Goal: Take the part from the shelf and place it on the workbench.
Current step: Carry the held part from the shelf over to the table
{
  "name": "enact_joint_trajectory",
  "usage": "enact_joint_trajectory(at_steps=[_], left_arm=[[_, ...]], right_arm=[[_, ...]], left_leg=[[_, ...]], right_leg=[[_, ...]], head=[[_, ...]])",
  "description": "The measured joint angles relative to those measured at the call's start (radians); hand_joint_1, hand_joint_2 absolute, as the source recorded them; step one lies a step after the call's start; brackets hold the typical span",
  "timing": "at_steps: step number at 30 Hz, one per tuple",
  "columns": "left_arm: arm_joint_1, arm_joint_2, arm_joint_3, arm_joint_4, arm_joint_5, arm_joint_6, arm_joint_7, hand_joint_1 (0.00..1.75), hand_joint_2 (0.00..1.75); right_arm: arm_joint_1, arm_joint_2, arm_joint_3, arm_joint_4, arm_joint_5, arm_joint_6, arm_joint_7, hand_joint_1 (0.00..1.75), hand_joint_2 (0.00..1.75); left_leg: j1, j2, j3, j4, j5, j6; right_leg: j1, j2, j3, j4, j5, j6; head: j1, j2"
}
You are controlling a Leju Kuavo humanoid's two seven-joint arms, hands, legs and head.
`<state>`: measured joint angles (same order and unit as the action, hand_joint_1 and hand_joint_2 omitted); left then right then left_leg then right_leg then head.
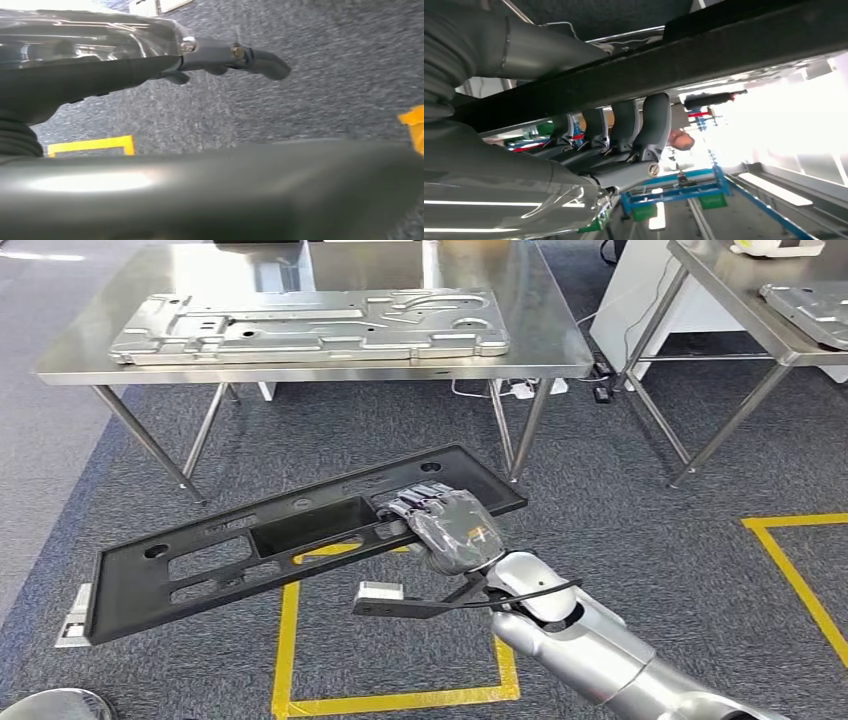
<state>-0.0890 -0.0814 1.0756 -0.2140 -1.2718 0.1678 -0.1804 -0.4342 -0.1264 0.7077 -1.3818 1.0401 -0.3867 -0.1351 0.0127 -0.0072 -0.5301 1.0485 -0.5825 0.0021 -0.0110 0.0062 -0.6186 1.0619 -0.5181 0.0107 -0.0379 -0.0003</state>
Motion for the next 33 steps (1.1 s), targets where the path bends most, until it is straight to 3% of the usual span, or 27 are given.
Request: enact_joint_trajectory(at_steps=[2,3,5,6,7,8,10,11,12,14,17,18,20,21,22,23,25,26,27,29,31,33], left_arm=[[-0.002,0.0,0.0,0.0,0.0,0.0,0.002,0.0,1.75],[-0.002,0.001,0.0,0.0,-0.001,0.0,0.002,0.0,1.75],[-0.001,0.001,0.0,0.0,-0.002,0.0,0.002,0.0,1.75],[0.001,0.001,0.0,0.0,-0.002,0.0,0.003,0.0,1.75],[0.003,0.001,0.0,0.0,-0.002,0.0,0.003,0.0,1.75],[0.005,0.001,0.0,0.0,-0.003,0.0,0.003,0.0,1.75],[0.005,0.001,0.0,0.0,-0.005,0.0,0.003,0.0,1.75],[0.005,0.001,0.0,0.0,-0.006,-0.001,0.002,0.0,1.75],[0.004,0.001,0.0,0.0,-0.007,-0.001,0.002,0.0,1.75],[0.003,0.001,0.0,0.0,-0.008,-0.001,0.002,0.0,1.75],[0.004,0.001,0.0,0.0,-0.008,-0.001,0.001,0.0,1.75],[0.004,0.001,0.0,0.0,-0.008,-0.001,0.001,0.0,1.75],[0.003,0.001,0.0,0.0,-0.008,-0.001,0.002,0.0,1.75],[0.003,0.001,0.0,0.0,-0.008,-0.001,0.002,0.0,1.75],[0.004,0.001,0.0,0.0,-0.008,-0.001,0.003,0.0,1.75],[0.006,0.001,0.0,0.0,-0.008,-0.001,0.003,0.0,1.75],[0.007,0.0,0.0,0.0,-0.008,-0.002,0.003,0.0,1.75],[0.005,0.0,0.0,0.0,-0.008,-0.002,0.003,0.0,1.75],[0.003,0.0,0.0,0.0,-0.008,-0.003,0.002,0.0,1.75],[0.0,0.0,0.0,0.0,-0.009,-0.003,0.002,0.0,1.75],[-0.002,0.0,0.0,0.0,-0.009,-0.003,0.004,0.0,1.75],[-0.003,-0.001,0.0,0.0,-0.009,-0.003,0.005,0.0,1.75]], right_arm=[[-0.001,-0.001,-0.004,-0.006,0.0,0.0,0.0,1.75,1.75],[-0.002,-0.001,-0.006,-0.008,0.0,0.0,0.0,1.75,1.75],[0.0,-0.001,-0.008,-0.009,0.0,0.0,0.0,1.75,1.75],[0.002,-0.002,-0.008,-0.009,0.0,0.0,0.0,1.75,1.75],[0.004,-0.002,-0.009,-0.009,0.0,0.0,0.0,1.75,1.75],[0.006,-0.003,-0.009,-0.009,0.0,0.0,0.0,1.75,1.75],[0.007,-0.003,-0.011,-0.009,0.0,-0.001,0.0,1.75,1.75],[0.007,-0.004,-0.011,-0.009,0.0,-0.001,0.0,1.75,1.75],[0.006,-0.004,-0.012,-0.01,0.0,-0.001,0.0,1.75,1.75],[0.005,-0.006,-0.014,-0.013,0.0,-0.002,0.0,1.75,1.75],[0.004,-0.008,-0.018,-0.022,0.001,-0.003,0.0,1.75,1.75],[0.003,-0.01,-0.019,-0.024,0.001,-0.003,0.0,1.75,1.75],[0.002,-0.014,-0.019,-0.025,0.001,-0.004,0.0,1.75,1.75],[0.004,-0.017,-0.019,-0.025,0.001,-0.004,0.0,1.75,1.75],[0.006,-0.019,-0.019,-0.025,0.001,-0.004,0.0,1.75,1.75],[0.007,-0.021,-0.02,-0.025,0.001,-0.004,0.0,1.75,1.75],[0.007,-0.025,-0.022,-0.025,0.001,-0.004,0.0,1.75,1.75],[0.007,-0.026,-0.024,-0.026,0.001,-0.004,0.0,1.75,1.75],[0.006,-0.028,-0.025,-0.026,0.001,-0.004,0.0,1.75,1.75],[0.005,-0.032,-0.028,-0.03,0.002,-0.005,0.001,1.75,1.75],[0.006,-0.034,-0.033,-0.036,0.004,-0.007,0.001,1.75,1.75],[0.005,-0.035,-0.036,-0.042,0.005,-0.01,0.001,1.75,1.75]], left_leg=[[0.0,0.001,-0.013,0.037,-0.021,-0.01],[0.001,0.002,-0.039,0.085,-0.041,-0.015],[0.003,0.002,-0.12,0.215,-0.08,-0.021],[0.004,0.002,-0.155,0.261,-0.082,-0.022],[0.004,0.002,-0.175,0.272,-0.063,-0.022],[0.004,0.002,-0.177,0.244,-0.022,-0.02],[0.002,0.002,-0.146,0.132,0.072,-0.014],[-0.001,0.002,-0.13,0.087,0.099,-0.009],[-0.004,0.002,-0.119,0.06,0.103,-0.003],[-0.009,0.002,-0.112,0.04,0.082,0.008],[-0.001,0.003,-0.091,0.016,0.066,0.022],[0.001,0.003,-0.082,0.011,0.063,0.026],[0.0,0.003,-0.067,0.008,0.052,0.033],[0.0,0.003,-0.059,0.008,0.044,0.033],[0.0,0.003,-0.048,0.009,0.036,0.032],[0.0,0.002,-0.035,0.009,0.026,0.03],[0.001,0.001,-0.006,0.007,0.006,0.025],[0.0,0.0,0.005,0.007,-0.003,0.02],[0.0,0.0,0.011,0.007,-0.01,0.015],[-0.001,0.0,0.012,0.003,-0.017,0.005],[-0.001,0.002,0.016,0.002,-0.025,-0.004],[-0.001,0.002,-0.007,0.057,-0.051,-0.014]], right_leg=[[-0.007,-0.002,0.014,-0.008,-0.006,-0.011],[-0.009,-0.004,0.022,-0.011,-0.011,-0.016],[-0.009,-0.006,0.034,-0.011,-0.023,-0.02],[-0.009,-0.006,0.041,-0.011,-0.03,-0.02],[-0.009,-0.005,0.051,-0.011,-0.038,-0.019],[-0.009,-0.004,0.064,-0.011,-0.047,-0.018],[-0.008,-0.003,0.09,-0.013,-0.066,-0.013],[-0.008,-0.002,0.099,-0.013,-0.074,-0.008],[-0.007,-0.002,0.102,-0.014,-0.079,-0.003],[-0.006,-0.002,0.099,-0.018,-0.084,0.009],[-0.006,-0.005,0.092,0.007,-0.104,0.022],[-0.007,-0.005,0.071,0.048,-0.121,0.024],[-0.007,-0.005,-0.01,0.179,-0.16,0.026],[-0.007,-0.005,-0.051,0.232,-0.165,0.027],[-0.007,-0.005,-0.08,0.256,-0.151,0.027],[-0.007,-0.005,-0.088,0.239,-0.113,0.027],[-0.006,-0.005,-0.063,0.131,-0.017,0.025],[-0.004,-0.005,-0.046,0.082,0.014,0.023],[-0.002,-0.004,-0.032,0.046,0.022,0.018],[0.003,-0.002,-0.021,0.023,0.006,0.008],[-0.002,0.0,-0.011,0.013,-0.006,-0.004],[-0.008,-0.002,0.007,0.005,-0.015,-0.016]], head=[[-0.001,0.0],[-0.002,0.0],[-0.004,0.0],[-0.004,0.0],[-0.004,0.0],[-0.004,0.0],[-0.004,0.0],[-0.004,0.0],[-0.004,0.0],[-0.004,0.0],[-0.004,0.0],[-0.004,0.0],[-0.003,0.0],[-0.003,0.0],[-0.003,0.0],[-0.003,0.0],[-0.003,0.0],[-0.003,0.0],[-0.003,0.0],[-0.003,0.0],[-0.004,0.0],[-0.006,0.0]])
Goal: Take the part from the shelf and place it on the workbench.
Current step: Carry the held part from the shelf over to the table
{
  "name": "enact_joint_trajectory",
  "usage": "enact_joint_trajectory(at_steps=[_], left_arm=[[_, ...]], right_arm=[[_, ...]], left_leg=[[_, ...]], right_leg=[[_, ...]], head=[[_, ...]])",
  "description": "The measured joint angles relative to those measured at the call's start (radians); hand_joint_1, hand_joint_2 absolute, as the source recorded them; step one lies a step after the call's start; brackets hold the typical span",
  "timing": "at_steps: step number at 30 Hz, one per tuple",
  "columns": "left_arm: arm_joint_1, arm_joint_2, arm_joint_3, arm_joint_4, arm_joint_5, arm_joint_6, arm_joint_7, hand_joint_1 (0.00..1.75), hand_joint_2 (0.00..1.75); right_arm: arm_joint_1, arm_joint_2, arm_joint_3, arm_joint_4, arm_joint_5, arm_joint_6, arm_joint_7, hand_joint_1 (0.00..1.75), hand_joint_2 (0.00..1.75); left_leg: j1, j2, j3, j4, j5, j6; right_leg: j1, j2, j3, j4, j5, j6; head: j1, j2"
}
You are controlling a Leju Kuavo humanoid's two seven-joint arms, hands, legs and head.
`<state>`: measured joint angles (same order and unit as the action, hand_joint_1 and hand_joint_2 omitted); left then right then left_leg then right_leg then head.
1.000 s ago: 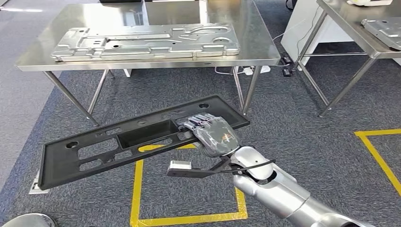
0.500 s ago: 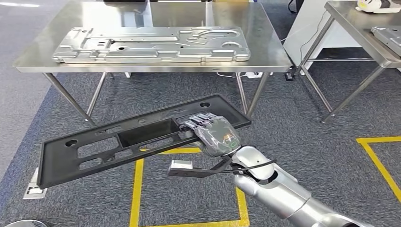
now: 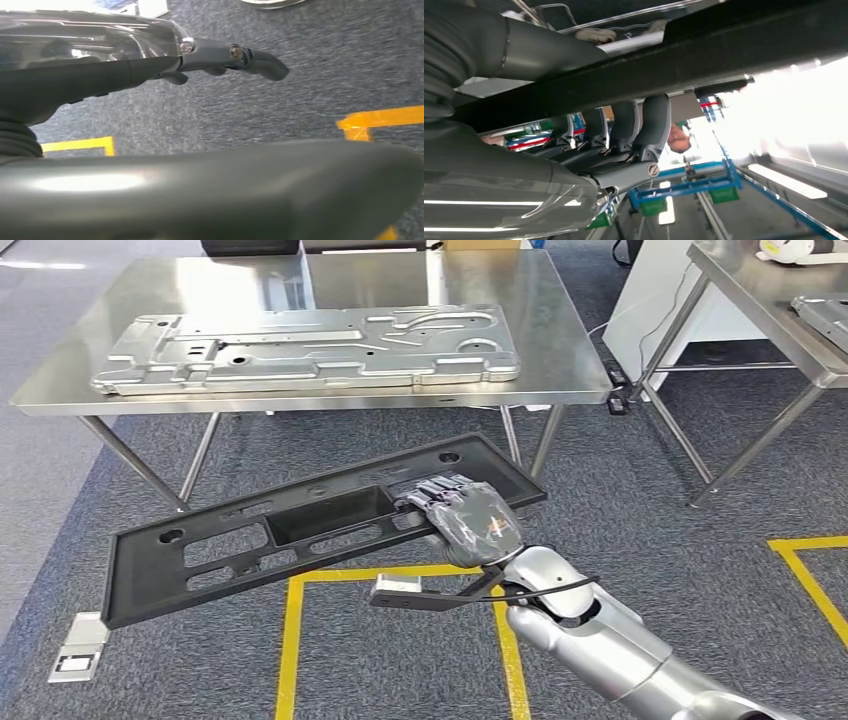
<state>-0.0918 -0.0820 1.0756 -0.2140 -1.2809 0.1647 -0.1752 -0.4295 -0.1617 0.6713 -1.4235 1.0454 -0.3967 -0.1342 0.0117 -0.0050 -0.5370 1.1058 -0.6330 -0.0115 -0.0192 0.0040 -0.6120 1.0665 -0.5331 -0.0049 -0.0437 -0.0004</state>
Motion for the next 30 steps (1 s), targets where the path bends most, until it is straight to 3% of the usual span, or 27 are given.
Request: enact_joint_trajectory(at_steps=[3,4,5,7,8,9,13,15,18,19,20,21,23,24,25,28,30], left_arm=[[0.003,0.0,0.0,0.0,0.0,0.0,0.001,0.0,1.75],[0.005,0.0,0.0,0.0,0.0,0.0,0.001,0.0,1.75],[0.006,0.0,0.0,0.0,0.0,-0.001,0.001,0.0,1.75],[0.008,0.0,0.0,0.0,0.0,-0.003,0.0,0.0,1.75],[0.008,0.0,0.0,0.0,0.0,-0.004,-0.001,0.0,1.75],[0.008,0.0,0.0,0.0,0.0,-0.004,-0.002,0.0,1.75],[0.005,0.0,0.0,0.0,0.0,-0.003,-0.003,0.0,1.75],[0.005,0.0,0.0,0.0,-0.002,-0.002,-0.004,0.0,1.75],[0.005,-0.002,0.0,0.0,-0.009,-0.004,-0.004,0.0,1.75],[0.006,-0.002,0.0,0.0,-0.01,-0.005,-0.004,0.0,1.75],[0.007,-0.002,0.0,0.0,-0.011,-0.006,-0.004,0.0,1.75],[0.007,-0.002,0.0,0.0,-0.011,-0.006,-0.003,0.0,1.75],[0.004,-0.002,0.0,0.0,-0.012,-0.006,-0.003,0.0,1.75],[0.001,-0.003,0.0,0.0,-0.012,-0.007,-0.003,0.0,1.75],[0.0,-0.003,0.0,0.0,-0.012,-0.007,-0.002,0.0,1.75],[-0.002,-0.005,0.0,0.0,-0.013,-0.006,-0.002,0.0,1.75],[-0.005,-0.006,0.0,0.0,-0.014,-0.006,-0.003,0.0,1.75]], right_arm=[[0.0,-0.001,-0.001,-0.002,0.002,-0.001,0.0,1.75,1.75],[0.001,-0.001,-0.001,-0.002,0.002,-0.001,0.0,1.75,1.75],[0.002,-0.002,-0.001,-0.002,0.001,-0.001,0.0,1.75,1.75],[0.003,-0.002,-0.002,-0.005,0.001,-0.001,0.0,1.75,1.75],[0.003,-0.002,-0.002,-0.006,0.0,-0.002,0.0,1.75,1.75],[0.003,-0.003,-0.003,-0.008,0.0,-0.002,0.0,1.75,1.75],[0.004,-0.006,-0.007,-0.014,0.002,-0.005,0.0,1.75,1.75],[0.002,-0.011,-0.009,-0.02,0.005,-0.007,0.002,1.75,1.75],[0.002,-0.023,-0.015,-0.026,0.013,-0.009,0.008,1.75,1.75],[0.005,-0.029,-0.019,-0.026,0.014,-0.01,0.008,1.75,1.75],[0.008,-0.034,-0.022,-0.027,0.014,-0.01,0.009,1.75,1.75],[0.009,-0.038,-0.025,-0.029,0.015,-0.01,0.009,1.75,1.75],[0.01,-0.045,-0.031,-0.035,0.015,-0.01,0.009,1.75,1.75],[0.01,-0.048,-0.033,-0.038,0.015,-0.01,0.009,1.75,1.75],[0.01,-0.05,-0.034,-0.041,0.015,-0.011,0.009,1.75,1.75],[0.011,-0.055,-0.042,-0.049,0.015,-0.012,0.009,1.75,1.75],[0.006,-0.057,-0.051,-0.059,0.014,-0.012,0.009,1.75,1.75]], left_leg=[[0.003,0.0,-0.119,0.187,-0.049,-0.009],[0.003,0.0,-0.151,0.218,-0.041,-0.008],[0.003,0.0,-0.164,0.212,-0.01,-0.006],[-0.001,0.0,-0.148,0.114,0.088,0.005],[-0.004,-0.001,-0.134,0.067,0.125,0.012],[-0.009,-0.001,-0.122,0.032,0.144,0.02],[-0.013,0.001,-0.089,-0.029,0.118,0.048],[-0.006,0.001,-0.062,-0.058,0.108,0.055],[-0.002,0.0,-0.039,-0.065,0.093,0.056],[-0.002,0.0,-0.03,-0.065,0.085,0.053],[0.0,0.0,-0.018,-0.065,0.076,0.05],[0.001,0.0,-0.005,-0.065,0.067,0.046],[0.005,0.001,0.023,-0.066,0.047,0.037],[0.005,0.002,0.031,-0.066,0.039,0.032],[0.005,0.002,0.037,-0.067,0.032,0.026],[0.004,0.002,0.047,-0.066,0.022,0.01],[0.004,0.002,0.033,-0.02,0.011,0.003]], right_leg=[[0.0,-0.002,0.023,-0.002,-0.021,-0.007],[0.001,-0.002,0.032,-0.002,-0.028,-0.007],[0.001,0.0,0.044,-0.002,-0.037,-0.006],[0.002,0.001,0.073,-0.002,-0.057,-0.003],[0.003,0.001,0.086,-0.004,-0.066,0.001],[0.003,0.002,0.094,-0.007,-0.073,0.006],[0.003,0.0,0.099,-0.01,-0.069,0.03],[0.003,0.0,0.079,0.035,-0.085,0.036],[0.002,-0.001,-0.027,0.194,-0.147,0.041],[0.002,-0.001,-0.06,0.229,-0.148,0.044],[0.001,-0.001,-0.078,0.231,-0.127,0.048],[0.001,-0.001,-0.078,0.198,-0.088,0.052],[0.003,-0.003,-0.056,0.087,0.002,0.054],[0.005,-0.004,-0.047,0.042,0.023,0.05],[0.008,-0.005,-0.044,0.018,0.032,0.042],[0.008,-0.004,-0.037,0.009,0.021,0.014],[0.003,-0.004,-0.018,0.004,0.012,0.001]], head=[[-0.002,0.0],[-0.002,0.0],[-0.002,0.0],[-0.002,0.0],[-0.001,0.0],[-0.001,0.0],[-0.002,0.0],[-0.001,0.0],[0.0,0.0],[0.0,0.0],[0.0,0.0],[0.0,0.0],[0.0,0.0],[0.0,0.0],[0.001,0.0],[0.003,0.0],[0.002,0.0]])
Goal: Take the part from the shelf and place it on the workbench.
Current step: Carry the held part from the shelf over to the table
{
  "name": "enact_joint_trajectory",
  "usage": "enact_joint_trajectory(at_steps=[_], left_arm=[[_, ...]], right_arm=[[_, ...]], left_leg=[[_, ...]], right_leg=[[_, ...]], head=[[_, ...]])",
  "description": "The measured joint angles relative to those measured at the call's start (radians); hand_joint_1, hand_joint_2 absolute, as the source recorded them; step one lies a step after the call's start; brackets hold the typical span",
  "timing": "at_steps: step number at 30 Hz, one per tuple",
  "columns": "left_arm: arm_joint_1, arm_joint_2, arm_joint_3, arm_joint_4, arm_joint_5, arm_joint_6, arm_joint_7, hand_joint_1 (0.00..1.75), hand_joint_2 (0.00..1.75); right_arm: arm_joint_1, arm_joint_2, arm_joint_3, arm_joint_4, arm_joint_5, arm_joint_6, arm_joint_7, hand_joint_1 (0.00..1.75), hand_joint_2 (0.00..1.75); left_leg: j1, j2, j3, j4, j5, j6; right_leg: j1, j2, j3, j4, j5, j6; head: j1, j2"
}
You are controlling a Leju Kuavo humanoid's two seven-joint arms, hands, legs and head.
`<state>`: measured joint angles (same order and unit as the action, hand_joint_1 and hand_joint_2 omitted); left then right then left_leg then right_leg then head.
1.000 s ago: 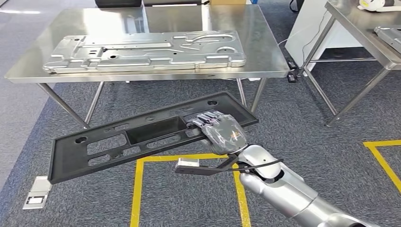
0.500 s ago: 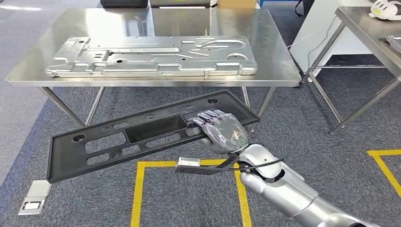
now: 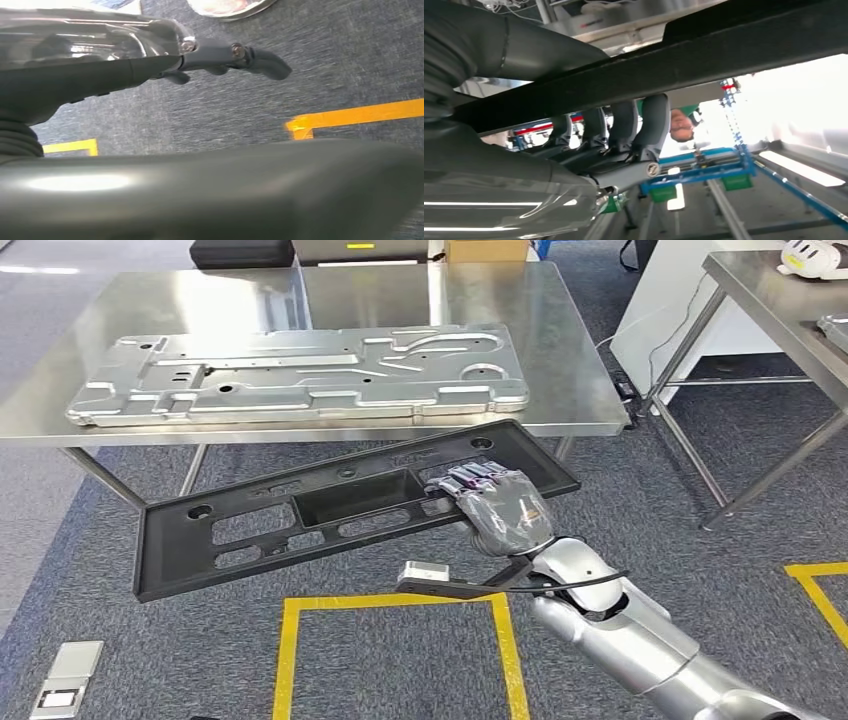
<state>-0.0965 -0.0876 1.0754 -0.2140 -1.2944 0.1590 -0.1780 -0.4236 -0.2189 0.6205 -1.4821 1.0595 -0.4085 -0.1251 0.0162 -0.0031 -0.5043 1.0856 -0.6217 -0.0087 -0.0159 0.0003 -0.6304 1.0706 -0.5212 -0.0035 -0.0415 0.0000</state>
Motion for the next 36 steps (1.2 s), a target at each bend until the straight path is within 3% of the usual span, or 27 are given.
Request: enact_joint_trajectory(at_steps=[1,4,5,6,8,10,12,15,17,19,20,21,23,24,25,28,30,32,34,35,36], left_arm=[[-0.003,0.0,0.0,0.0,0.0,0.0,0.0,0.0,1.75],[-0.004,0.0,0.0,0.0,-0.002,0.0,0.0,0.0,1.75],[-0.002,0.0,0.0,0.0,-0.002,0.0,0.0,0.0,1.75],[0.0,0.0,0.0,0.0,-0.003,0.0,0.0,0.0,1.75],[0.001,0.0,0.0,0.0,-0.004,0.0,0.0,0.0,1.75],[0.003,0.001,0.0,0.0,-0.005,0.0,0.0,0.0,1.75],[0.004,0.003,0.0,0.0,-0.005,0.0,0.001,0.0,1.75],[0.003,0.003,0.0,0.0,-0.006,0.002,0.002,0.0,1.75],[0.0,0.002,0.0,0.0,-0.006,0.001,0.001,0.0,1.75],[-0.002,-0.001,0.0,0.0,-0.007,0.0,0.001,0.0,1.75],[-0.001,-0.002,0.0,0.0,-0.007,0.0,0.001,0.0,1.75],[0.0,-0.003,0.0,0.0,-0.007,0.0,0.001,0.0,1.75],[0.001,-0.004,0.0,0.0,-0.007,0.0,0.001,0.0,1.75],[-0.001,-0.004,0.0,0.0,-0.007,0.0,0.001,0.0,1.75],[-0.003,-0.004,0.0,0.0,-0.007,0.0,0.002,0.0,1.75],[-0.005,-0.004,0.0,0.0,-0.007,-0.001,0.003,0.0,1.75],[-0.007,-0.004,0.0,0.0,-0.007,0.0,0.002,0.0,1.75],[-0.01,-0.004,0.0,0.0,-0.007,0.0,0.002,0.0,1.75],[-0.009,-0.004,0.0,0.0,-0.007,0.0,0.002,0.0,1.75],[-0.007,-0.004,0.0,0.0,-0.007,0.0,0.002,0.0,1.75],[-0.005,-0.004,0.0,0.0,-0.007,0.0,0.002,0.0,1.75]], right_arm=[[-0.003,0.0,-0.003,-0.004,0.0,0.0,0.0,1.75,1.75],[-0.005,-0.002,-0.006,-0.008,0.0,0.0,0.0,1.75,1.75],[-0.005,-0.003,-0.007,-0.008,0.0,0.0,0.0,1.75,1.75],[-0.005,-0.004,-0.008,-0.008,0.0,0.0,0.0,1.75,1.75],[-0.006,-0.005,-0.012,-0.01,0.0,0.0,0.0,1.75,1.75],[-0.008,-0.006,-0.015,-0.013,-0.001,0.0,0.0,1.75,1.75],[-0.009,-0.007,-0.018,-0.015,-0.002,0.001,0.0,1.75,1.75],[-0.012,-0.012,-0.026,-0.021,-0.002,0.001,0.0,1.75,1.75],[-0.019,-0.015,-0.028,-0.024,-0.002,0.001,0.0,1.75,1.75],[-0.019,-0.018,-0.028,-0.024,-0.002,0.001,0.0,1.75,1.75],[-0.017,-0.02,-0.028,-0.024,-0.002,0.002,0.0,1.75,1.75],[-0.015,-0.021,-0.028,-0.024,-0.002,0.002,0.0,1.75,1.75],[-0.013,-0.022,-0.028,-0.024,-0.002,0.002,0.0,1.75,1.75],[-0.013,-0.022,-0.028,-0.024,-0.001,0.002,-0.001,1.75,1.75],[-0.013,-0.022,-0.027,-0.023,-0.001,0.003,-0.001,1.75,1.75],[-0.011,-0.023,-0.026,-0.024,0.001,0.006,-0.001,1.75,1.75],[-0.013,-0.022,-0.026,-0.029,0.001,0.006,-0.002,1.75,1.75],[-0.017,-0.021,-0.026,-0.033,0.001,0.006,-0.002,1.75,1.75],[-0.017,-0.021,-0.024,-0.033,0.001,0.006,-0.003,1.75,1.75],[-0.016,-0.021,-0.024,-0.033,0.001,0.006,-0.003,1.75,1.75],[-0.016,-0.021,-0.023,-0.033,0.001,0.006,-0.003,1.75,1.75]], left_leg=[[0.001,0.0,-0.026,0.051,-0.014,-0.004],[0.0,0.0,-0.145,0.215,-0.069,-0.011],[-0.002,0.0,-0.169,0.226,-0.065,-0.009],[-0.005,0.0,-0.177,0.203,-0.038,-0.002],[-0.018,0.0,-0.164,0.097,0.059,0.024],[-0.031,-0.001,-0.153,0.021,0.116,0.049],[-0.039,-0.001,-0.145,-0.009,0.115,0.061],[-0.029,-0.001,-0.099,-0.053,0.115,0.067],[-0.021,-0.001,-0.075,-0.067,0.109,0.067],[-0.015,-0.001,-0.061,-0.068,0.096,0.063],[-0.011,-0.001,-0.053,-0.068,0.088,0.059],[-0.007,-0.002,-0.042,-0.068,0.079,0.053],[0.003,-0.002,-0.017,-0.067,0.057,0.036],[0.006,-0.002,-0.007,-0.065,0.047,0.028],[0.007,-0.002,-0.002,-0.063,0.039,0.02],[0.004,-0.002,0.003,-0.057,0.022,0.005],[0.005,-0.001,-0.002,-0.033,0.011,-0.002],[0.006,-0.001,-0.053,0.06,-0.023,-0.01],[0.004,-0.001,-0.138,0.187,-0.064,-0.014],[0.002,-0.001,-0.171,0.223,-0.066,-0.011],[0.0,-0.001,-0.188,0.224,-0.047,-0.006]], right_leg=[[-0.001,0.0,0.009,-0.002,-0.005,-0.004],[0.002,0.002,0.033,-0.003,-0.027,-0.011],[0.004,0.003,0.043,-0.003,-0.036,-0.012],[0.006,0.004,0.056,-0.003,-0.046,-0.012],[0.01,0.004,0.084,-0.005,-0.064,-0.012],[0.009,0.004,0.099,-0.01,-0.077,-0.007],[0.006,0.004,0.104,-0.011,-0.077,0.006],[0.006,0.002,0.108,0.012,-0.08,0.026],[0.005,0.003,0.062,0.093,-0.116,0.035],[-0.001,0.002,-0.013,0.191,-0.149,0.047],[-0.004,0.002,-0.038,0.21,-0.144,0.053],[-0.007,0.002,-0.048,0.196,-0.118,0.06],[-0.014,0.001,-0.029,0.093,-0.024,0.073],[-0.014,0.0,-0.019,0.042,0.005,0.076],[-0.012,-0.001,-0.013,0.01,0.021,0.07],[-0.008,-0.003,-0.013,-0.001,0.007,0.031],[-0.011,-0.001,-0.002,-0.003,-0.001,0.017],[-0.012,-0.001,0.01,-0.005,-0.011,0.008],[-0.009,-0.001,0.023,-0.005,-0.024,0.004],[-0.007,0.0,0.032,-0.005,-0.032,0.003],[-0.004,0.001,0.044,-0.005,-0.041,0.002]], head=[[-0.001,0.0],[-0.001,0.0],[-0.001,0.0],[-0.001,0.0],[-0.001,0.0],[0.0,0.0],[0.0,0.0],[0.0,0.0],[0.002,0.0],[0.003,0.0],[0.003,0.0],[0.003,0.0],[0.003,0.0],[0.004,0.0],[0.004,0.0],[0.003,0.0],[0.002,0.0],[0.001,0.0],[0.0,0.0],[0.0,0.0],[0.0,0.0]])
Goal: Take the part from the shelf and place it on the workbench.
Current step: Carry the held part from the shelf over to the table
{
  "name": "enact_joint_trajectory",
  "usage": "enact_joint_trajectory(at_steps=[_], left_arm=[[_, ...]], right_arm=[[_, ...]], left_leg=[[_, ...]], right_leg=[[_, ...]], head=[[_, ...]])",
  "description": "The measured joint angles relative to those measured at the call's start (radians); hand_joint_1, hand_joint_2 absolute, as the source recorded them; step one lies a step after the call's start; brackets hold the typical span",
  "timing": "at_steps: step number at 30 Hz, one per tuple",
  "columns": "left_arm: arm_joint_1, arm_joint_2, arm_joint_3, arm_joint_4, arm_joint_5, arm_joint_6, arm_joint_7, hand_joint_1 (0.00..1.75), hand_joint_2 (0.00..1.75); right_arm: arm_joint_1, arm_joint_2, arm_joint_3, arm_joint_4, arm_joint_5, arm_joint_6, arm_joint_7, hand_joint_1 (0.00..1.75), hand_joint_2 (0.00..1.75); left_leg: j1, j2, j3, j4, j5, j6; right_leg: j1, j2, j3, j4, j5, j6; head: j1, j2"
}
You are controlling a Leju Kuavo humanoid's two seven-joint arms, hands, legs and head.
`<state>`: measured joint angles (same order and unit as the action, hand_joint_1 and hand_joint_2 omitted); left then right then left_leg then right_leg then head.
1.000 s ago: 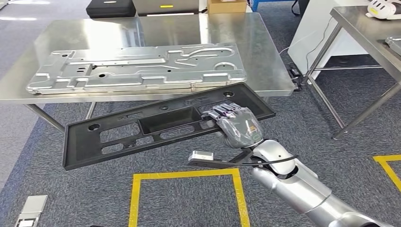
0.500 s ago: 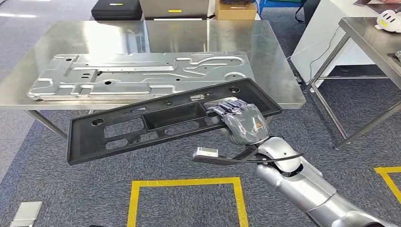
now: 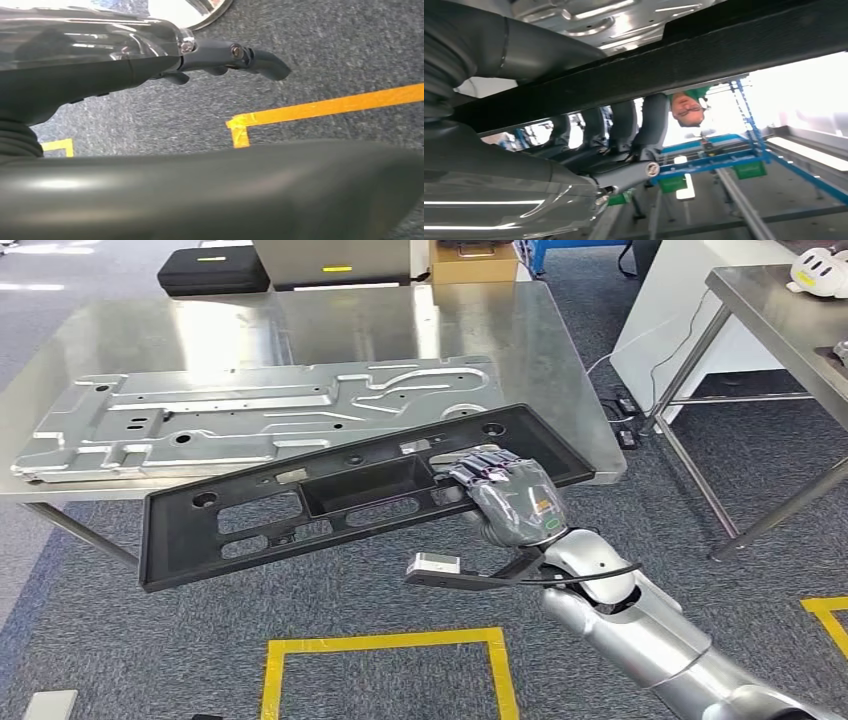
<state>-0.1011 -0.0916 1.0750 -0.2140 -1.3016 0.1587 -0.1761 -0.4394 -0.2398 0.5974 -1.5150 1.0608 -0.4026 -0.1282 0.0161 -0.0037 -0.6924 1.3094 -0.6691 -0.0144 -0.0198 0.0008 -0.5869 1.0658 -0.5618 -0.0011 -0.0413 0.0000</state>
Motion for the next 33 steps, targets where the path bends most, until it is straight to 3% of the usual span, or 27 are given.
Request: enact_joint_trajectory(at_steps=[3,4,6,9,11,12,14,15,16,18,19,21,24,26,29,30,31,33], left_arm=[[0.002,0.001,0.0,0.0,0.0,0.0,0.0,0.0,1.75],[0.003,0.001,0.0,0.0,0.0,0.0,-0.001,0.0,1.75],[0.004,0.002,0.0,0.0,0.0,0.0,0.0,0.0,1.75],[0.005,0.002,0.0,0.0,0.0,0.001,0.0,0.0,1.75],[0.003,0.001,0.0,0.0,0.0,0.0,-0.001,0.0,1.75],[0.001,0.0,0.0,0.0,0.0,0.0,-0.001,0.0,1.75],[0.002,-0.003,0.0,0.0,0.0,0.0,-0.001,0.0,1.75],[0.004,-0.005,0.0,0.0,0.0,0.0,-0.001,0.0,1.75],[0.006,-0.005,0.0,0.0,0.0,0.0,0.0,0.0,1.75],[0.007,-0.006,0.0,0.0,0.001,0.0,-0.001,0.0,1.75],[0.006,-0.006,0.0,0.0,0.002,0.0,-0.002,0.0,1.75],[0.003,-0.006,0.0,0.0,0.003,0.0,-0.003,0.0,1.75],[0.001,-0.006,0.0,0.0,0.003,0.0,-0.004,0.0,1.75],[-0.003,-0.007,0.0,0.0,0.003,0.0,-0.005,0.0,1.75],[-0.004,-0.007,0.0,0.0,0.003,0.0,-0.005,0.0,1.75],[-0.002,-0.007,0.0,0.0,0.003,0.0,-0.005,0.0,1.75],[0.0,-0.007,0.0,0.0,0.003,0.0,-0.005,0.0,1.75],[0.001,-0.007,0.0,0.0,0.003,0.0,-0.005,0.0,1.75]], right_arm=[[-0.002,0.001,0.0,-0.001,0.001,0.0,0.0,1.75,1.75],[-0.003,0.001,0.001,-0.001,0.001,0.0,0.0,1.75,1.75],[-0.002,0.002,0.002,-0.002,0.001,0.001,0.0,1.75,1.75],[-0.002,0.001,0.002,-0.004,0.002,0.002,0.0,1.75,1.75],[-0.009,0.001,0.002,-0.007,0.001,0.001,-0.001,1.75,1.75],[-0.011,0.001,0.003,-0.008,0.001,0.001,-0.001,1.75,1.75],[-0.008,0.0,0.004,-0.008,0.001,0.002,-0.002,1.75,1.75],[-0.006,0.0,0.004,-0.008,0.001,0.002,-0.002,1.75,1.75],[-0.004,-0.001,0.004,-0.007,0.001,0.002,-0.002,1.75,1.75],[-0.003,-0.001,0.005,-0.007,0.001,0.002,-0.002,1.75,1.75],[-0.004,-0.001,0.006,-0.007,0.001,0.002,-0.002,1.75,1.75],[-0.004,-0.001,0.01,-0.006,0.001,0.002,-0.001,1.75,1.75],[-0.003,-0.001,0.012,-0.008,0.002,0.002,0.0,1.75,1.75],[-0.009,0.0,0.013,-0.01,0.002,0.002,-0.001,1.75,1.75],[-0.01,0.0,0.015,-0.01,0.002,0.002,-0.001,1.75,1.75],[-0.009,0.0,0.016,-0.01,0.002,0.002,-0.001,1.75,1.75],[-0.008,0.0,0.017,-0.01,0.002,0.002,-0.001,1.75,1.75],[-0.008,0.0,0.017,-0.013,0.002,0.002,-0.001,1.75,1.75]], left_leg=[[-0.017,0.0,0.019,-0.142,0.129,0.035],[-0.024,0.0,0.028,-0.185,0.156,0.047],[-0.034,-0.001,0.038,-0.222,0.163,0.061],[-0.029,-0.002,0.074,-0.263,0.161,0.065],[-0.021,-0.002,0.098,-0.279,0.157,0.067],[-0.02,-0.002,0.104,-0.281,0.154,0.068],[-0.018,-0.003,0.113,-0.281,0.143,0.067],[-0.017,-0.003,0.121,-0.281,0.136,0.064],[-0.015,-0.003,0.131,-0.281,0.127,0.06],[-0.011,-0.003,0.155,-0.281,0.109,0.049],[-0.01,-0.004,0.162,-0.279,0.101,0.043],[-0.012,-0.004,0.163,-0.273,0.091,0.031],[-0.014,-0.003,0.163,-0.256,0.079,0.019],[-0.011,-0.003,0.131,-0.192,0.053,0.009],[-0.007,-0.003,0.016,-0.02,0.002,-0.002],[-0.008,-0.003,-0.008,-0.001,0.011,0.0],[-0.009,-0.003,-0.015,-0.019,0.041,0.006],[-0.016,-0.003,0.006,-0.119,0.133,0.025]], right_leg=[[0.007,0.0,0.039,-0.002,-0.026,0.0],[0.007,0.0,0.047,-0.005,-0.033,0.002],[0.004,0.0,0.055,-0.01,-0.037,0.013],[0.003,0.0,0.064,0.005,-0.037,0.03],[0.003,0.0,0.032,0.07,-0.072,0.037],[0.003,0.0,-0.003,0.123,-0.095,0.04],[0.002,0.0,-0.074,0.213,-0.12,0.044],[0.001,0.0,-0.092,0.22,-0.104,0.046],[0.0,0.0,-0.093,0.191,-0.067,0.049],[-0.001,0.0,-0.065,0.081,0.025,0.055],[0.001,-0.001,-0.052,0.033,0.042,0.055],[0.005,-0.003,-0.045,0.005,0.039,0.037],[0.0,-0.003,-0.034,0.0,0.03,0.011],[-0.004,-0.003,-0.02,-0.002,0.022,0.004],[-0.003,-0.003,-0.004,-0.003,0.004,-0.001],[-0.001,-0.002,0.004,-0.002,-0.003,-0.002],[0.0,-0.001,0.014,-0.003,-0.01,-0.002],[0.002,0.0,0.038,-0.005,-0.026,-0.001]], head=[[0.001,0.0],[0.001,0.0],[0.002,0.0],[0.002,0.0],[0.003,0.0],[0.004,0.0],[0.004,0.0],[0.004,0.0],[0.004,0.0],[0.004,0.0],[0.004,0.0],[0.006,0.0],[0.007,0.0],[0.005,0.0],[0.004,0.0],[0.004,0.0],[0.004,0.0],[0.004,0.0]])
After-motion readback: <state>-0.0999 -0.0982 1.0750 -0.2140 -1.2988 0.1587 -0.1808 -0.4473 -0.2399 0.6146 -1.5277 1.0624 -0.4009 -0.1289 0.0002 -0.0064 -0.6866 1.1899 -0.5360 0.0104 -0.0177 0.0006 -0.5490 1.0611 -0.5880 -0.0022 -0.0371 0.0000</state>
